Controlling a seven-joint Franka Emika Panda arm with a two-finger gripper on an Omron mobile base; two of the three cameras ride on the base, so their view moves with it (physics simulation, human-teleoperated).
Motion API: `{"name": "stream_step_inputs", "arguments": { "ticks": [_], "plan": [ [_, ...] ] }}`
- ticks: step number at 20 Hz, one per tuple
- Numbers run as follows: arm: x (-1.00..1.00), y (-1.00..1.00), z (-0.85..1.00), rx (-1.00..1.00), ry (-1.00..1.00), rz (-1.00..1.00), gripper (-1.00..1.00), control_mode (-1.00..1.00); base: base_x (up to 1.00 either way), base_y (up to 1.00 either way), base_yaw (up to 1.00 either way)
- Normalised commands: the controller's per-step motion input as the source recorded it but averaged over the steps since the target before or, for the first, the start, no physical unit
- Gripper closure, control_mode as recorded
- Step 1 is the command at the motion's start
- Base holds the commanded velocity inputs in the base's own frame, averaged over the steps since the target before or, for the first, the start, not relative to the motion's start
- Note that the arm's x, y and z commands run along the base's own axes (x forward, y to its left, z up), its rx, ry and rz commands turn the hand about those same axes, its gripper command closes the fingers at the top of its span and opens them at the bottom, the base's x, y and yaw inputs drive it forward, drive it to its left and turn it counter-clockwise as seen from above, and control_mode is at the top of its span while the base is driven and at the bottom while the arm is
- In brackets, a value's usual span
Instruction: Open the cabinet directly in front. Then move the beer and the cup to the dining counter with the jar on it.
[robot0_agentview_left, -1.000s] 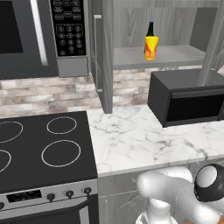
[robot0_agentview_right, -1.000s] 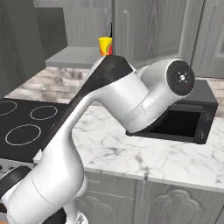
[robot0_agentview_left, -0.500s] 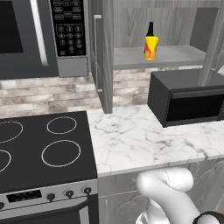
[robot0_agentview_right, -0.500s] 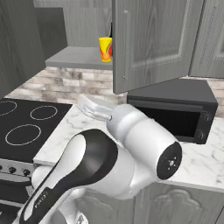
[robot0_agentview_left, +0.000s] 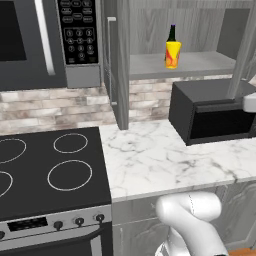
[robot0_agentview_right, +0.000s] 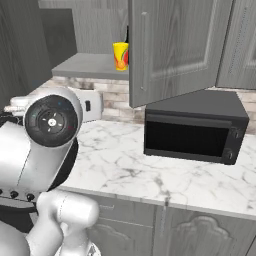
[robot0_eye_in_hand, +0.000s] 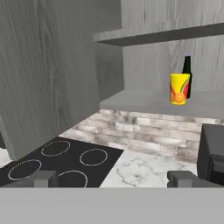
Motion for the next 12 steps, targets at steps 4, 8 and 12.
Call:
{"name": "stream_step_inputs", "arguments": {
  "ticks": [4,8,12],
  "plan": [
    [0.37,0.44,0.01,-0.17,0.07,-0.09,-1.00,-1.00,0.00,0.00,0.00],
    [0.52,0.10,-0.14,-0.05,0.00,-0.03,-1.00,-1.00,0.00,0.00,0.00],
    [0.79,0.00,-0.30,-0.01,-0.11,-0.03,-1.00,-1.00,0.00,0.00,0.00]
  ]
}}
